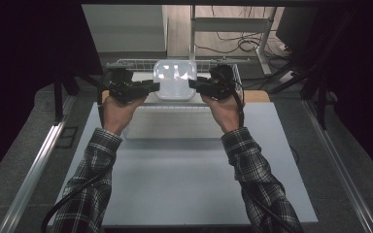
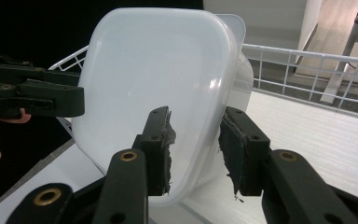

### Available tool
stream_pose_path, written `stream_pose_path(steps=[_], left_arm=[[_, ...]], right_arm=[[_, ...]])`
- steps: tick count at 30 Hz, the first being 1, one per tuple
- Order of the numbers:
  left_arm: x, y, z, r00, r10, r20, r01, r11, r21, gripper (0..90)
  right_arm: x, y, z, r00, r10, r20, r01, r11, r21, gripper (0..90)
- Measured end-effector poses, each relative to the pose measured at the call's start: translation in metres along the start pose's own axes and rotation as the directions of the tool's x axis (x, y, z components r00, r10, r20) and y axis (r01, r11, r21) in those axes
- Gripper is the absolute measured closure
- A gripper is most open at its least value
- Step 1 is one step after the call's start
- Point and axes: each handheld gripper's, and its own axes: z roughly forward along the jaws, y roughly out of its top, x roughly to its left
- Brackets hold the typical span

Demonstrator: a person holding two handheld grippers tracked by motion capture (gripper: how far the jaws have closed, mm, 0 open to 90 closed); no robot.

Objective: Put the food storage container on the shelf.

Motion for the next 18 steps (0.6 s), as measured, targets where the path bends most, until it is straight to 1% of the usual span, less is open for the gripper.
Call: stream_pose_path(steps=[3, 4, 6, 7, 9, 11, 14, 18], left_arm=[[-0.001, 0.0, 0.003, 0.9996, 0.017, -0.021, -0.017, 0.9998, 0.013, 60.1], [-0.001, 0.0, 0.004, 0.9995, 0.014, -0.027, -0.013, 0.9999, 0.008, 58.5], [0.001, 0.0, 0.005, 0.9997, 0.005, -0.025, -0.005, 1.0, -0.001, 57.2], [0.002, 0.001, 0.006, 0.9998, 0.002, -0.022, -0.002, 1.0, -0.004, 55.9], [0.003, 0.002, 0.007, 0.9998, -0.003, -0.017, 0.003, 1.0, -0.007, 55.9], [0.002, 0.004, 0.008, 0.9997, 0.0, -0.023, 0.0, 1.0, -0.008, 55.1], [0.003, 0.007, 0.01, 0.9993, 0.0, -0.037, -0.001, 1.0, -0.008, 53.1], [0.004, 0.01, 0.011, 0.999, -0.002, -0.046, 0.002, 1.0, -0.009, 51.7]], right_arm=[[0.0, 0.0, 0.003, 0.9998, -0.013, 0.014, 0.013, 1.0, 0.001, 57.8], [0.001, 0.0, 0.004, 0.9997, -0.017, 0.02, 0.017, 1.0, 0.003, 56.5], [0.001, 0.001, 0.005, 0.9991, -0.024, 0.034, 0.024, 1.0, -0.002, 54.0], [0.001, 0.002, 0.007, 0.9982, -0.035, 0.048, 0.035, 0.999, -0.002, 53.6], [0.001, 0.003, 0.008, 0.9978, -0.039, 0.054, 0.039, 0.999, 0.0, 53.3], [0.001, 0.004, 0.01, 0.9967, -0.041, 0.069, 0.041, 0.999, -0.001, 52.9], [0.0, 0.006, 0.014, 0.9967, -0.036, 0.073, 0.036, 0.999, 0.001, 52.9], [0.001, 0.006, 0.017, 0.9963, -0.041, 0.076, 0.041, 0.999, 0.002, 53.0]])
